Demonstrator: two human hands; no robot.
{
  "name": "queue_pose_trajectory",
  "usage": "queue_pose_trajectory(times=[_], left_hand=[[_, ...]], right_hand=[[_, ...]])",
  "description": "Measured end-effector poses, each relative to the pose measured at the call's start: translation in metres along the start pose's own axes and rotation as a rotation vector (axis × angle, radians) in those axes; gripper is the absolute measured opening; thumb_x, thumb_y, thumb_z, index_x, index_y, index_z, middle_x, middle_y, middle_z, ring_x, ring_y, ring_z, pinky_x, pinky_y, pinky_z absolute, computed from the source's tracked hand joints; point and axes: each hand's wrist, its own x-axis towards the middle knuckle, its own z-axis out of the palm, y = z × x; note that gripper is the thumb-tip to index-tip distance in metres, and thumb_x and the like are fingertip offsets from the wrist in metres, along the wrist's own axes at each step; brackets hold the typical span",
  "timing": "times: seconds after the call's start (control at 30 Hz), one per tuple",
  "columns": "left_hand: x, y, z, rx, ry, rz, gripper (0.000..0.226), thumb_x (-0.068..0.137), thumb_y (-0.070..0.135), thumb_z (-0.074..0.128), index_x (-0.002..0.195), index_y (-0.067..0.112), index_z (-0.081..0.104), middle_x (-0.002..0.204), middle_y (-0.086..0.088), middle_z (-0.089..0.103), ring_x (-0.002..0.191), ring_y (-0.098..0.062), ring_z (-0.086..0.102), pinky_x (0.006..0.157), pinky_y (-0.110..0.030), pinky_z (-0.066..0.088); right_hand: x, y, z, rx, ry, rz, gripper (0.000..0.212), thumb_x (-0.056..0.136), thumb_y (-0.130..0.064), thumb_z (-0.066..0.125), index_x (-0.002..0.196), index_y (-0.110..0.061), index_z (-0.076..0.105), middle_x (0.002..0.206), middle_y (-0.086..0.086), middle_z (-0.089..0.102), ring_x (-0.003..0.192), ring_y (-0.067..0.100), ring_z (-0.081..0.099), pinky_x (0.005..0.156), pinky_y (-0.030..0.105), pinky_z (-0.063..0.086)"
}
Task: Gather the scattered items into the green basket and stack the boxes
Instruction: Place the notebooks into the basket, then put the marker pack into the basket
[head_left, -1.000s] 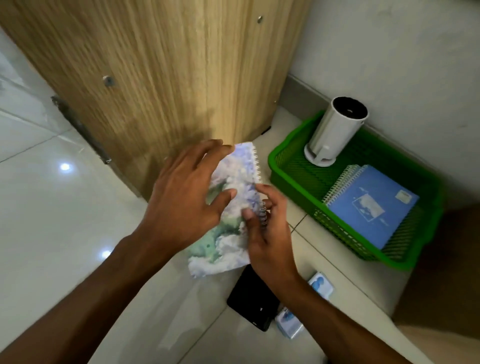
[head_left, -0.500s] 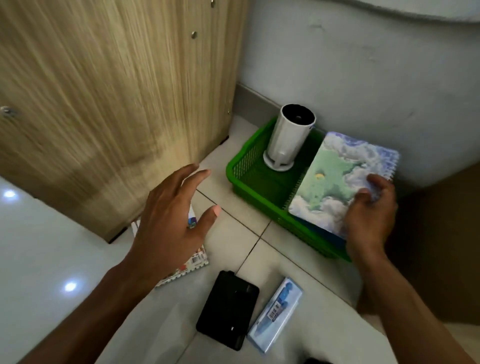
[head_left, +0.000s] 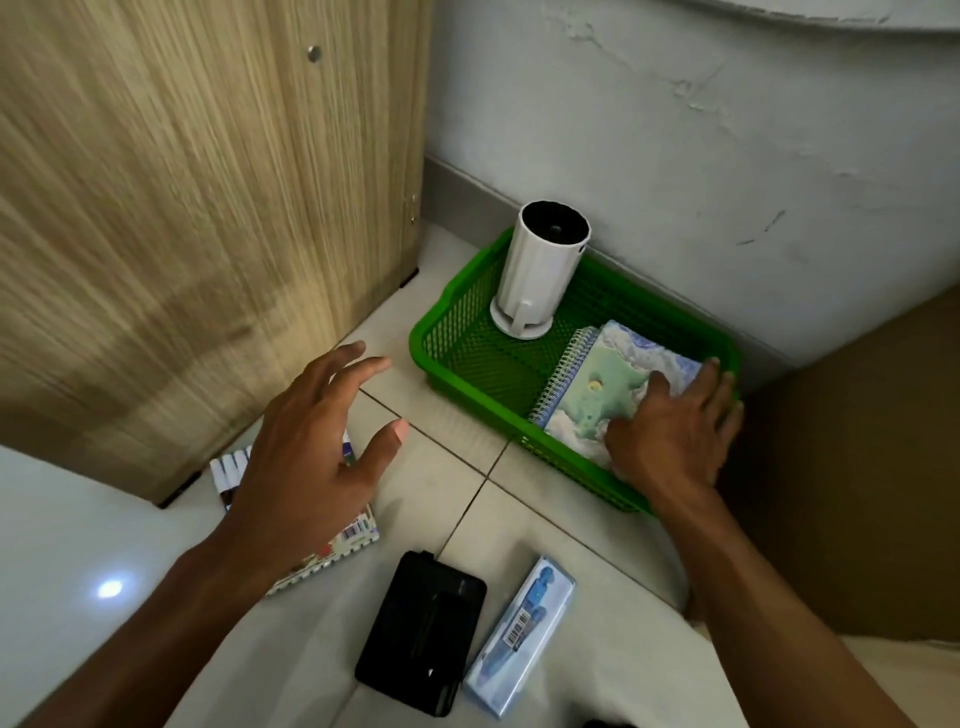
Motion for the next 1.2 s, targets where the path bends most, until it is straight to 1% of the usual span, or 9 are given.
queue_pose_trajectory(times=[0.13,0.2,0.27,0.43,0.6,0.83,0.97,1.07,1.2], left_hand=[[-0.004,-0.006,-0.006,0.010,0.004,-0.027,0.053,0.086,0.039,0.059,0.134,0.018,0.052,0.144,0.001,0.045,0.133,-0.016,0.043,0.105,-0.049,0.040],[-0.006,-0.009,-0.008,0.004,0.007,-0.049,0.052,0.087,0.040,0.058,0.134,0.019,0.052,0.144,0.003,0.045,0.133,-0.014,0.043,0.106,-0.049,0.039],[-0.008,-0.012,-0.008,0.009,0.010,-0.057,0.052,0.086,0.039,0.059,0.134,0.018,0.053,0.142,0.002,0.047,0.132,-0.015,0.045,0.105,-0.050,0.040],[-0.010,-0.020,-0.007,0.018,-0.003,-0.069,0.049,0.087,0.039,0.058,0.132,0.020,0.053,0.138,0.004,0.051,0.131,-0.013,0.045,0.105,-0.048,0.040],[-0.015,-0.027,-0.003,-0.001,-0.024,-0.072,0.042,0.088,0.039,0.059,0.128,0.026,0.055,0.132,0.011,0.053,0.127,-0.009,0.048,0.094,-0.048,0.050],[-0.019,-0.029,-0.011,0.070,-0.004,-0.048,0.039,0.086,0.035,0.059,0.122,0.019,0.060,0.128,0.007,0.056,0.120,-0.012,0.053,0.097,-0.047,0.047],[-0.022,-0.036,-0.018,0.089,0.011,-0.064,0.038,0.086,0.033,0.060,0.121,0.018,0.061,0.125,0.005,0.058,0.117,-0.013,0.055,0.098,-0.046,0.046],[-0.029,-0.052,-0.020,0.103,-0.032,-0.118,0.034,0.090,0.027,0.066,0.122,0.019,0.059,0.117,0.005,0.062,0.107,-0.012,0.059,0.089,-0.042,0.053],[-0.038,-0.073,-0.017,0.138,-0.179,-0.255,0.049,0.087,0.031,0.070,0.130,0.020,0.050,0.119,0.003,0.059,0.107,-0.015,0.060,0.089,-0.041,0.054]], right_hand=[[0.030,-0.017,0.002,0.115,-0.134,-0.291,0.061,0.094,-0.053,0.055,0.148,-0.029,0.042,0.159,0.011,0.031,0.147,0.031,0.024,0.119,0.047,0.021],[0.043,-0.031,0.009,0.196,-0.247,-0.457,0.059,0.094,-0.056,0.055,0.147,-0.034,0.043,0.161,0.007,0.028,0.148,0.027,0.023,0.119,0.044,0.024],[0.050,-0.040,0.020,0.100,-0.295,-0.570,0.055,0.093,-0.063,0.051,0.143,-0.041,0.047,0.163,0.003,0.024,0.150,0.024,0.018,0.120,0.044,0.021],[0.046,-0.039,0.037,-0.030,-0.165,-0.578,0.052,0.088,-0.073,0.044,0.126,-0.039,0.058,0.155,-0.005,0.039,0.148,0.019,0.021,0.117,0.051,0.018],[0.037,-0.045,0.044,0.055,-0.114,-0.449,0.042,0.084,-0.053,0.064,0.121,-0.031,0.065,0.152,-0.002,0.042,0.148,0.016,0.019,0.119,0.048,0.014],[0.039,-0.050,0.047,0.185,-0.155,-0.353,0.034,0.081,-0.026,0.073,0.111,-0.009,0.072,0.133,0.014,0.051,0.131,0.027,0.043,0.103,0.035,0.041],[0.035,-0.050,0.031,0.397,-0.064,-0.352,0.027,0.088,-0.020,0.067,0.113,-0.013,0.071,0.122,0.012,0.061,0.111,0.030,0.058,0.094,0.036,0.047],[0.014,-0.057,0.017,0.553,0.095,-0.422,0.026,0.088,-0.017,0.065,0.114,-0.014,0.069,0.115,0.013,0.065,0.099,0.033,0.061,0.091,0.042,0.049],[-0.031,-0.079,0.008,0.654,0.235,-0.649,0.028,0.084,-0.008,0.067,0.112,-0.013,0.069,0.112,0.011,0.063,0.104,0.032,0.058,0.092,0.045,0.048]])
